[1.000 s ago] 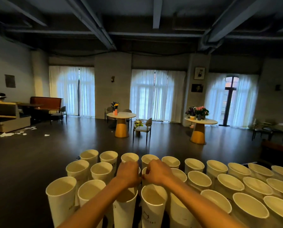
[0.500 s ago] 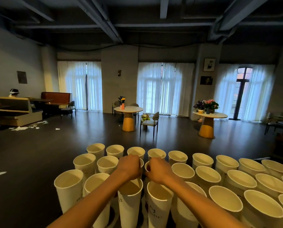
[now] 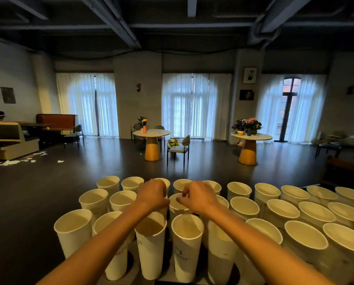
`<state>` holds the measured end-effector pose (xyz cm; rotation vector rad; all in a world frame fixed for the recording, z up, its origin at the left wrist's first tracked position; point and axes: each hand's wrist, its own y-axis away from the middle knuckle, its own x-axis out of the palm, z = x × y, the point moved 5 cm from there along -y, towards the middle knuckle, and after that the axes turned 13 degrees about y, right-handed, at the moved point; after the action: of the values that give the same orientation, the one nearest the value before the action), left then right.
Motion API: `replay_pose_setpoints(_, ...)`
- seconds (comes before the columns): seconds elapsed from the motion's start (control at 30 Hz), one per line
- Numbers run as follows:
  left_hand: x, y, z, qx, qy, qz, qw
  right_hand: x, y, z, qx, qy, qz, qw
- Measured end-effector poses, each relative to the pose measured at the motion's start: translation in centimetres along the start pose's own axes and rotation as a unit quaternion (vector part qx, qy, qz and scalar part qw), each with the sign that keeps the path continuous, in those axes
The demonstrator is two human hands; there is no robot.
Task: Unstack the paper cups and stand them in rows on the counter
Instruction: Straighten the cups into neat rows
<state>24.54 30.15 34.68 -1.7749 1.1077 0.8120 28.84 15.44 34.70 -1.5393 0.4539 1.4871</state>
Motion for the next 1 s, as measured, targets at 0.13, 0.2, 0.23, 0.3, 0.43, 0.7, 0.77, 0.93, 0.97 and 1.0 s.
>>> replay_pose_setpoints(0.13, 0.4, 0.5, -5.2, 0.075, 0.077, 0.016, 0.994, -2.7, 0.7, -5.5, 0.054, 0.014, -0.014, 0.998)
replay_pose_setpoints(0.2, 1.9, 1.0, -8.3, 0.125, 0.082, 0.058, 0.987, -3.3, 1.4, -8.5, 0.085, 0.022, -0.002, 0.996)
replay_pose_setpoints(0.23, 2.7, 1.2, -9.5, 0.142, 0.082, 0.076, 0.984, -3.5, 1.9, -9.8, 0.094, 0.023, 0.009, 0.995)
replay_pose_setpoints(0.3, 4.4, 1.2, -11.4, 0.162, 0.079, 0.104, 0.978, -3.7, 3.1, -12.3, 0.112, 0.021, 0.029, 0.993)
replay_pose_setpoints(0.43, 6.3, 0.6, -12.4, 0.156, 0.072, 0.123, 0.977, -3.2, 4.7, -15.1, 0.113, 0.018, 0.058, 0.992)
replay_pose_setpoints(0.7, 6.8, 0.4, -12.0, 0.132, 0.083, 0.129, 0.979, -1.6, 5.1, -16.2, 0.07, 0.002, 0.092, 0.993)
replay_pose_setpoints(0.77, 6.5, 0.8, -11.7, 0.132, 0.092, 0.117, 0.98, -1.2, 5.0, -16.1, 0.068, -0.004, 0.096, 0.993)
replay_pose_setpoints(0.93, 5.7, 0.7, -10.9, 0.135, 0.118, 0.094, 0.979, -1.6, 4.5, -16.4, 0.085, -0.017, 0.079, 0.993)
replay_pose_setpoints(0.97, 5.5, 0.7, -10.7, 0.134, 0.121, 0.089, 0.979, -1.8, 4.3, -16.5, 0.087, -0.019, 0.074, 0.993)
replay_pose_setpoints(1.0, 5.3, 0.6, -10.4, 0.135, 0.123, 0.086, 0.979, -1.9, 4.2, -16.5, 0.087, -0.018, 0.071, 0.993)
